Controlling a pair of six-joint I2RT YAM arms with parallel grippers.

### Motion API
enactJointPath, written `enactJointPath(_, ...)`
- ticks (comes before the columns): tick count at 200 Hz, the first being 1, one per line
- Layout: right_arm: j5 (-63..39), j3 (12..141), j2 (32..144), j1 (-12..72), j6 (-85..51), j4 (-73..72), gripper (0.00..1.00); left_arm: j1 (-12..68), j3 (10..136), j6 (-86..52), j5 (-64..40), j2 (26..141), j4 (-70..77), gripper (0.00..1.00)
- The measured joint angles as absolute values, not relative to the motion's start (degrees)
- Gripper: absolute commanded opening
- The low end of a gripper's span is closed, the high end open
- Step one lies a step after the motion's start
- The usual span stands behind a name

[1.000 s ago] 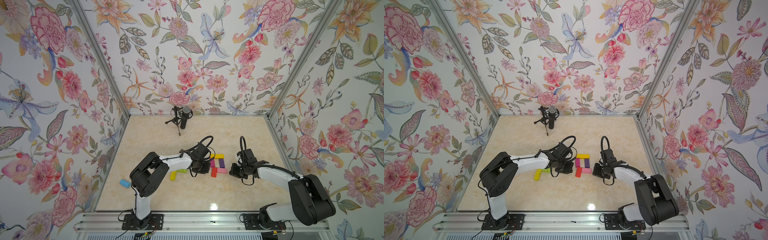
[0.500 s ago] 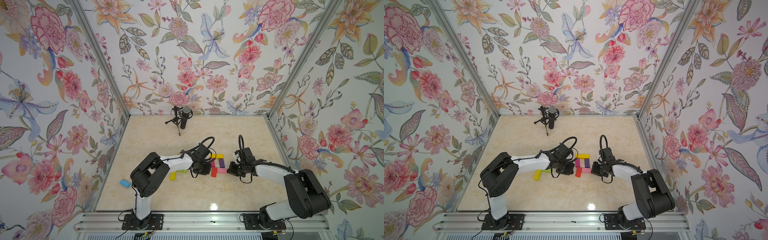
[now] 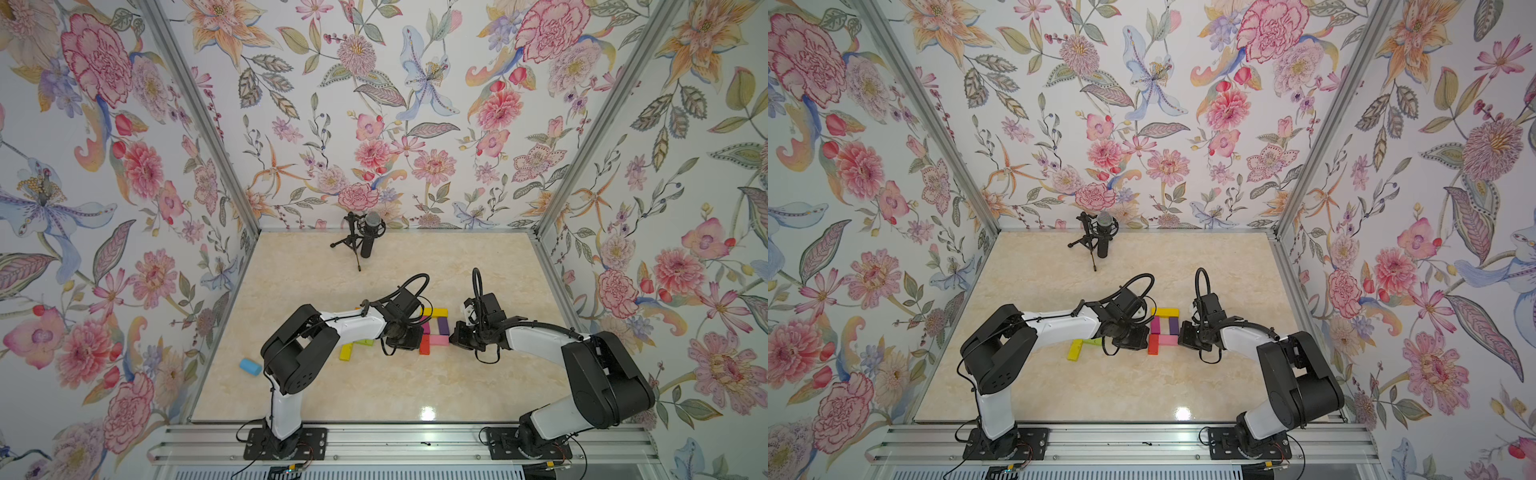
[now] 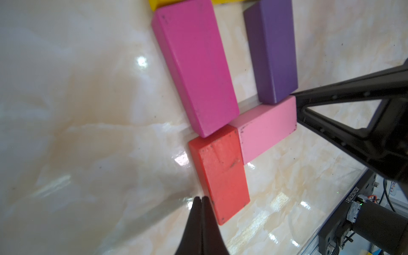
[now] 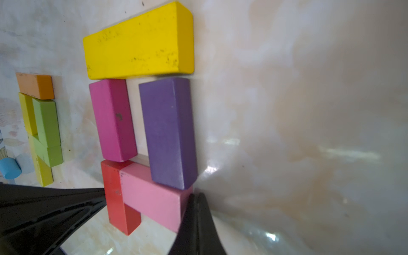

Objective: Assemble the letter p with building blocks
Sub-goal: Assemble the building block at the center of the board, then reset both arms

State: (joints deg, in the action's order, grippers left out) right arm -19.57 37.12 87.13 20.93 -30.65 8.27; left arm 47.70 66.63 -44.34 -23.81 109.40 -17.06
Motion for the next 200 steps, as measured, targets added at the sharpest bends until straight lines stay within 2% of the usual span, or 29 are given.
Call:
enactJointPath(81, -19.0, 37.1, 85.1, 20.9, -30.9, 10.0, 0.0, 47.9, 67.2, -44.3, -21.8, 109.8, -18.7, 0.0)
enactJointPath(88, -18.5, 37.1, 83.7, 20.9, -30.9, 11.1, 0.04, 47.9, 67.3, -44.3, -19.5, 109.2, -19.9, 0.0)
enactJointPath(96, -17.5, 37.1, 81.5, 20.9, -30.8, 12.6, 0.1, 47.9, 67.5, -44.3, -16.4, 107.9, -21.6, 0.09)
enactJointPath(106, -16.2, 37.1, 78.1, 20.9, -30.8, 14.9, 0.17, 47.9, 67.9, -44.3, -12.4, 105.4, -24.4, 0.1)
enactJointPath(110, -15.5, 37.3, 76.4, 21.0, -30.6, 16.2, 0.23, 47.9, 68.3, -44.3, -10.3, 104.0, -25.5, 0.1)
enactJointPath(115, -14.7, 37.7, 74.5, 21.1, -30.8, 17.6, 0.44, 47.9, 68.6, -44.3, -8.4, 102.3, -26.4, 0.17)
enactJointPath(117, -14.2, 37.9, 73.8, 21.1, -30.4, 18.2, 0.6, 47.9, 68.7, -44.3, -7.6, 101.6, -26.6, 0.21)
enactJointPath(118, -14.0, 38.0, 73.6, 21.2, -30.4, 18.5, 0.78, 47.9, 68.8, -44.3, -7.4, 101.3, -26.7, 0.25)
enactJointPath(119, -13.7, 38.2, 73.1, 21.3, -30.5, 18.9, 0.89, 47.9, 68.9, -44.2, -7.0, 100.7, -26.9, 0.27)
enactJointPath(120, -13.6, 38.3, 72.7, 21.3, -30.8, 19.1, 0.94, 47.9, 68.9, -44.1, -6.7, 100.4, -27.0, 0.29)
enactJointPath(122, -13.1, 38.5, 71.9, 21.3, -30.7, 19.8, 0.99, 47.9, 69.0, -44.0, -5.9, 99.5, -27.1, 0.34)
enactJointPath(132, -10.9, 40.6, 68.6, 21.6, -30.3, 22.7, 1.0, 47.9, 69.4, -43.7, -2.6, 94.8, -27.2, 0.59)
enactJointPath(151, -7.6, 45.6, 64.6, 21.7, -29.3, 25.8, 1.0, 47.5, 69.5, -41.8, 3.3, 86.8, -25.4, 0.98)
enactJointPath(172, -5.0, 52.6, 65.9, 21.1, -26.8, 27.1, 1.0, 46.2, 69.5, -38.6, 11.1, 82.3, -21.6, 0.99)
enactJointPath(200, -2.5, 63.8, 76.2, 17.2, -23.4, 27.1, 1.0, 41.0, 65.3, -31.7, 23.9, 80.5, -10.8, 0.99)
